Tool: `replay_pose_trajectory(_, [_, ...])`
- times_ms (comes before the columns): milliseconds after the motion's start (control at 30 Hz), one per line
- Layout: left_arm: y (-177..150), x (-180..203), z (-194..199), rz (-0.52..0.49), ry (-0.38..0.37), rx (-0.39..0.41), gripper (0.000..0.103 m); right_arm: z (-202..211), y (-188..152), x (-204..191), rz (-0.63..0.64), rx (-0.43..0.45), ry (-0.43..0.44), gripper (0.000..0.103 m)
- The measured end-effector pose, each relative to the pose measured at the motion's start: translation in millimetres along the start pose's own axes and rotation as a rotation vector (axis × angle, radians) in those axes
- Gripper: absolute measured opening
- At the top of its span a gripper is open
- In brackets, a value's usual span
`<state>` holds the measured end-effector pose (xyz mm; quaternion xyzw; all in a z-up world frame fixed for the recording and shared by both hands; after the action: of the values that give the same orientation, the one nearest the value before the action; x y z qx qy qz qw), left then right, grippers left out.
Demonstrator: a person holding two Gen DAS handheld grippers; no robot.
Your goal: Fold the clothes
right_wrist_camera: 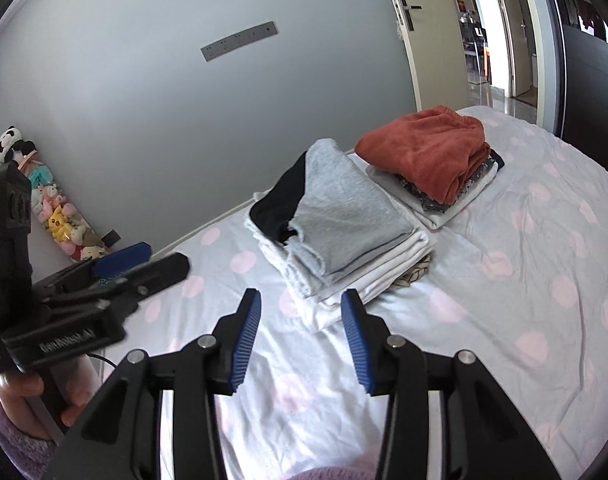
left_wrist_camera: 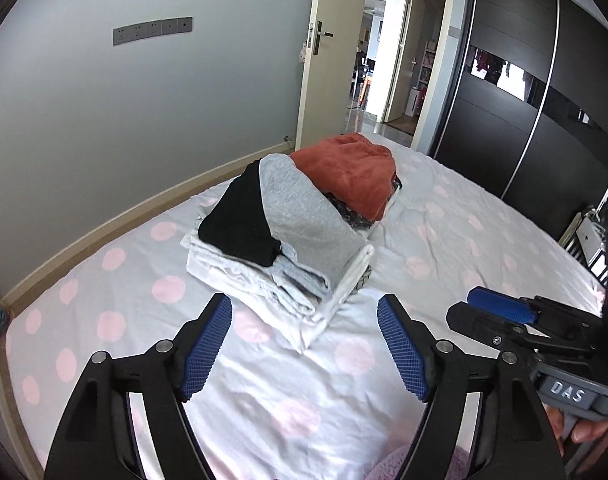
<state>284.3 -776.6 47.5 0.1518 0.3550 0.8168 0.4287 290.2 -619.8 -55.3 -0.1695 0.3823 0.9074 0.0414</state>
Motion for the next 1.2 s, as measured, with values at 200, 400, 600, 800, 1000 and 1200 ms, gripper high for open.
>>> replay_pose_trajectory(200, [-31,0,15,0.04,0.069,0.012,0.081,19,-34,-12,0.041,0.045,-0.09,0.042])
replay_pose_trajectory(400, [-54,-14,18,0.056,0.202,0.038,0.082,15,-65,-15,0.038,0.032,-0.096,0.043])
replay_pose_trajectory(600, [-76,-21,17,0.05,0.258,0.044,0.083,14,-80,-7,-0.023,0.046,-0.102,0.043])
replay_pose_trajectory(800, [-90,-18,11,0.033,0.25,0.025,0.083,16,-91,-2,-0.033,0.062,-0.129,0.043])
replay_pose_trajectory(1000, [-98,-11,8,-0.005,0.24,0.006,0.083,9,-102,-4,-0.049,0.039,-0.128,0.043])
replay_pose_trajectory(1200, [-99,-8,10,-0.008,0.229,0.01,0.083,11,-102,-9,-0.036,0.036,-0.141,0.043])
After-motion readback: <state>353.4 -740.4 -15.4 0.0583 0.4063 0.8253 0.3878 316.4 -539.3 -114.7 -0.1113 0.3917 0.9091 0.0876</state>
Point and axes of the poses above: each gripper's, at about its wrist camera, not at the fingertips, and z roughly against the way its jaws point, x to its right, y to its top, the point moved 10 cm from there along -z, roughly the way its jaws point, and after that the axes turned 3 degrees about -z, right-handed, at the moved point
